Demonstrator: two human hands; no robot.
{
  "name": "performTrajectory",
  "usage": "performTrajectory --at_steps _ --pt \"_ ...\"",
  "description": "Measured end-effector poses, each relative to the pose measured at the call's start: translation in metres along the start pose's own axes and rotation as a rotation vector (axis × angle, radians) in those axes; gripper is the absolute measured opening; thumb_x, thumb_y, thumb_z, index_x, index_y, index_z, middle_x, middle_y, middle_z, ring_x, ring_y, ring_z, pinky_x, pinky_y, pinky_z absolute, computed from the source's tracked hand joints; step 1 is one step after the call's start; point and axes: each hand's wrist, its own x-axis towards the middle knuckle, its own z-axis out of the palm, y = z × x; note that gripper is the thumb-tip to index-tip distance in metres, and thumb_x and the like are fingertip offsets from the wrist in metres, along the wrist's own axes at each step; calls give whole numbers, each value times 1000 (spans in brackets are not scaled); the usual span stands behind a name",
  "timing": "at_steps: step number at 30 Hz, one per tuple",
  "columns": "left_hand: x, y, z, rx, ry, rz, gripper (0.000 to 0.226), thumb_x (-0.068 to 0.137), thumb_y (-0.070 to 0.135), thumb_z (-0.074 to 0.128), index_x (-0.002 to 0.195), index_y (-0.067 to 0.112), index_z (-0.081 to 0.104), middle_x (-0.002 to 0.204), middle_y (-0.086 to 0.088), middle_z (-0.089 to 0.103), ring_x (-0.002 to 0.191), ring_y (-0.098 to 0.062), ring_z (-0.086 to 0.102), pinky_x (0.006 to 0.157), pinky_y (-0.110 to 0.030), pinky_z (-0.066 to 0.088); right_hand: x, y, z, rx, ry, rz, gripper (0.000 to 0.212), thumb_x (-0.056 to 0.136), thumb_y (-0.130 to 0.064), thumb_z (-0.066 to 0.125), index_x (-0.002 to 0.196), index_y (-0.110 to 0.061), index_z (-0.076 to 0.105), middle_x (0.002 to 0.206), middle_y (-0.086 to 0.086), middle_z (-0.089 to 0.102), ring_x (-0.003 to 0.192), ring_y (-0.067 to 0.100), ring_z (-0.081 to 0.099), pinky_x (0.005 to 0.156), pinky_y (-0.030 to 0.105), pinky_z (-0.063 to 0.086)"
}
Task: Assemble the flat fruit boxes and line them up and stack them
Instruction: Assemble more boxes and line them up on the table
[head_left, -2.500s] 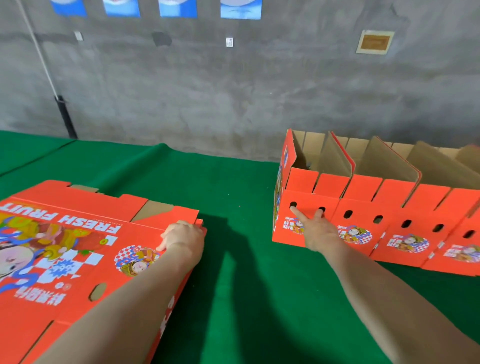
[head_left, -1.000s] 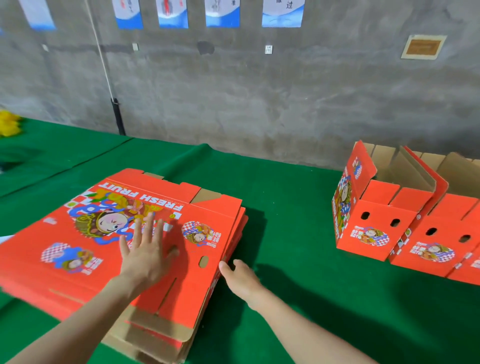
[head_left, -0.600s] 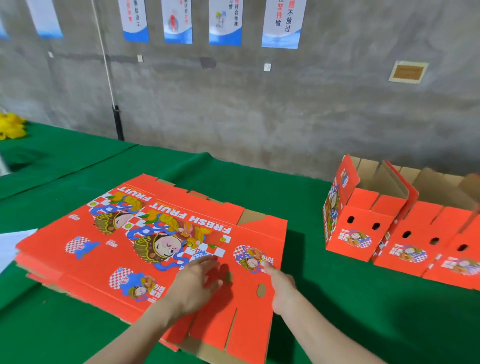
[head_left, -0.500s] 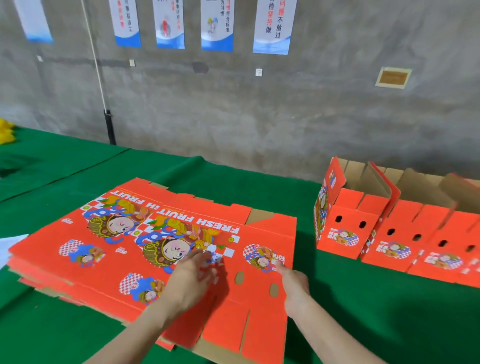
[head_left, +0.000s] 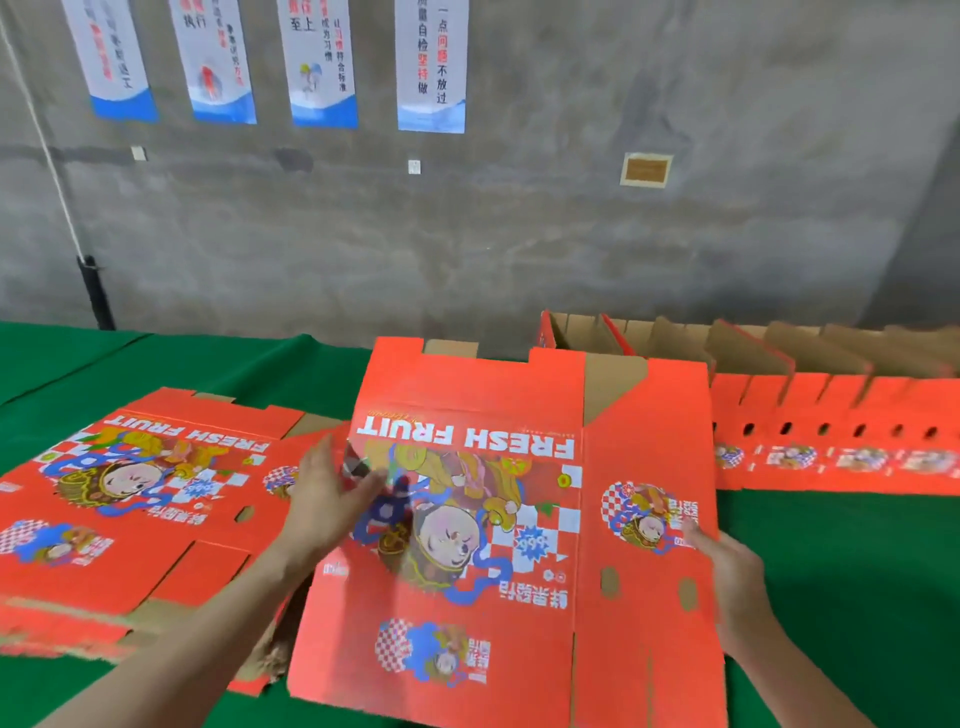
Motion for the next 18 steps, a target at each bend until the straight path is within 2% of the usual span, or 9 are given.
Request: performTrajectory --at_steps 3,6,8,11,12,13,15,16,18 --pt "7 20 3 -428 -17 -137 17 86 11 67 100 6 59 81 -9 65 59 -15 61 55 -23 50 -8 -3 -34 -40 0 -11 14 88 -14 61 79 -9 69 59 4 67 44 14 57 39 20 44" --pt "9 26 6 -765 -275 -336 20 77 14 69 92 2 67 82 -16 72 60 -20 69 52 -28 56 -8 -1 -56 -104 48 -26 18 89 -15 60 73 -7 64 48 -3 56 37 8 48 37 15 36" --pt "7 27 10 -765 -422 -387 31 68 17 72 92 0 68 87 -22 72 65 -29 70 57 -37 58 -9 1 -64 -177 43 -46 25 91 -18 60 83 5 61 57 3 55 51 14 48 49 21 38" --pt "4 24 20 -775 -439 -394 28 63 18 76 85 1 72 89 -26 71 67 -35 71 59 -41 57 -14 -5 -66 -352 45 -106 34 86 -23 68 101 7 61 78 11 60 72 28 55 67 41 43" --pt "1 23 24 -786 -432 -374 26 63 19 77 83 2 73 90 -27 71 68 -36 71 59 -41 57 -14 -7 -63 -457 65 -147 38 85 -18 70 114 4 59 97 15 63 92 33 59 82 46 45" --pt "-2 23 28 -790 -431 -352 26 63 20 79 82 3 74 92 -27 70 70 -37 71 60 -41 57 -15 -10 -60 -585 129 -190 52 84 -12 70 129 2 50 120 19 58 116 36 52 99 47 38" --pt "-12 27 35 -780 -441 -309 32 60 24 87 81 4 75 91 -27 70 71 -38 71 61 -41 57 -21 -20 -50 -727 234 -403 65 82 -1 68 140 4 39 140 21 42 133 35 36 112 37 23" --pt "-17 29 38 -770 -442 -292 39 55 29 90 81 4 74 90 -26 71 71 -39 70 61 -41 57 -23 -25 -43 -748 233 -553 63 81 3 68 137 5 41 137 21 44 128 34 40 109 30 25" --pt "-26 34 42 -766 -429 -273 45 49 34 89 80 5 74 89 -25 71 72 -39 70 63 -41 58 -29 -35 -26 -766 151 -775 57 80 6 67 133 1 47 124 11 50 101 20 55 91 15 35"
